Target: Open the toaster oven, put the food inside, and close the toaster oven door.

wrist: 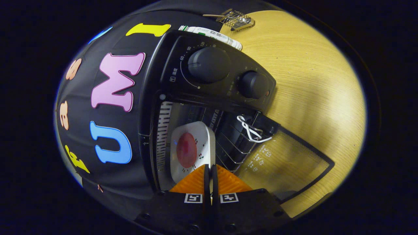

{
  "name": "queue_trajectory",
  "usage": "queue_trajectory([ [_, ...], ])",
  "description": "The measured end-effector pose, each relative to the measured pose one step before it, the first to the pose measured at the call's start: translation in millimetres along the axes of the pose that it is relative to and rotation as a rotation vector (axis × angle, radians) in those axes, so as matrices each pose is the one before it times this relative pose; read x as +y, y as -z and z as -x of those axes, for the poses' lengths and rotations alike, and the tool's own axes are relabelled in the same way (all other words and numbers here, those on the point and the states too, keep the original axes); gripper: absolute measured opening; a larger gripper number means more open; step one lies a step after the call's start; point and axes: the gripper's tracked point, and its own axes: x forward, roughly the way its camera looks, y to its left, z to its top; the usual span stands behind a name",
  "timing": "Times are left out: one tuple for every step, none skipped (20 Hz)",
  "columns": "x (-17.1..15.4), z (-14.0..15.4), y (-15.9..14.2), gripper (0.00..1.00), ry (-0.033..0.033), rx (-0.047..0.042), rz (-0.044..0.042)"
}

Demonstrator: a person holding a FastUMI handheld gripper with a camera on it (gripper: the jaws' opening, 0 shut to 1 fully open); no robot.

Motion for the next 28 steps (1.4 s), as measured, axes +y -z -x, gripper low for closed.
queue_trajectory([
  [-1.16, -6.74, -0.79, 0.05, 0.01224, -0.01374, 0.00104],
  [-0.96, -3.52, -0.29, 0.05, 0.01199, -0.01295, 0.00415],
  [-0.28, -3.84, -0.29, 0.05, 0.00642, -0.01416, 0.00585],
  [-0.43, -1.71, -1.04, 0.05, 0.00401, -0.01027, 0.00487],
  [0.02, -1.65, -1.51, 0.05, 0.00171, -0.01141, 0.00579],
  [0.2, -0.31, -1.12, 0.05, -0.00364, -0.01002, 0.00449],
  [3.4, 0.3, -1.05, 0.05, -0.01206, -0.01026, 0.00154],
  [1.76, 0.38, -3.72, 0.08, -0.00757, -0.00894, 0.00164],
  [4.91, 1.83, -1.38, 0.11, -0.02172, -0.00572, -0.00528],
  [3.03, 3.31, 1.22, 0.13, -0.00779, 0.00506, 0.0],
  [1.48, 3.2, 1.19, 0.14, -0.00886, 0.00815, 0.00402],
  [5.02, 4.7, 3.05, 0.22, -0.01628, 0.01396, 0.00802],
  [1.25, 7.03, 3.87, 0.29, -0.00481, 0.01699, 0.01697],
  [1.88, 8.36, 3.8, 0.31, -0.01164, 0.01046, 0.02194],
  [2.43, 7.98, 5.1, 0.63, -0.01235, 0.02032, 0.02681],
  [1.62, 11.13, 8.38, 0.95, -0.01025, 0.02848, 0.02511],
  [-0.9, 9.94, 5.89, 0.98, 0.00043, 0.01939, 0.03338],
  [-2.45, 10.49, 4.63, 0.96, 0.00541, 0.00833, 0.04664],
  [-3.51, 9.64, 4.38, 0.96, 0.00785, 0.00822, 0.04686],
  [-0.32, 9.41, 2.9, 0.97, 0.00317, 0.00151, 0.03756],
  [-0.63, 7.56, 1.69, 0.98, 0.00294, -0.00384, 0.02931],
  [0.71, 8.07, 0.84, 0.98, 0.00028, -0.00747, 0.0219],
  [0.12, 6.73, 0.58, 0.98, 0.00243, -0.00412, 0.02075],
  [0.62, 5.54, 2.14, 0.98, 0.00367, -0.00197, 0.02486],
  [0.04, 6.3, 2.43, 0.98, 0.00649, 0.00159, 0.03766],
  [2.17, 5.76, 2.48, 0.98, -0.00024, -0.00051, 0.04203],
  [1.3, 5.33, 3.06, 0.98, 0.00142, -0.00368, 0.04996],
  [0.26, 5.3, 3.19, 0.98, 0.00438, -0.00238, 0.05587],
])
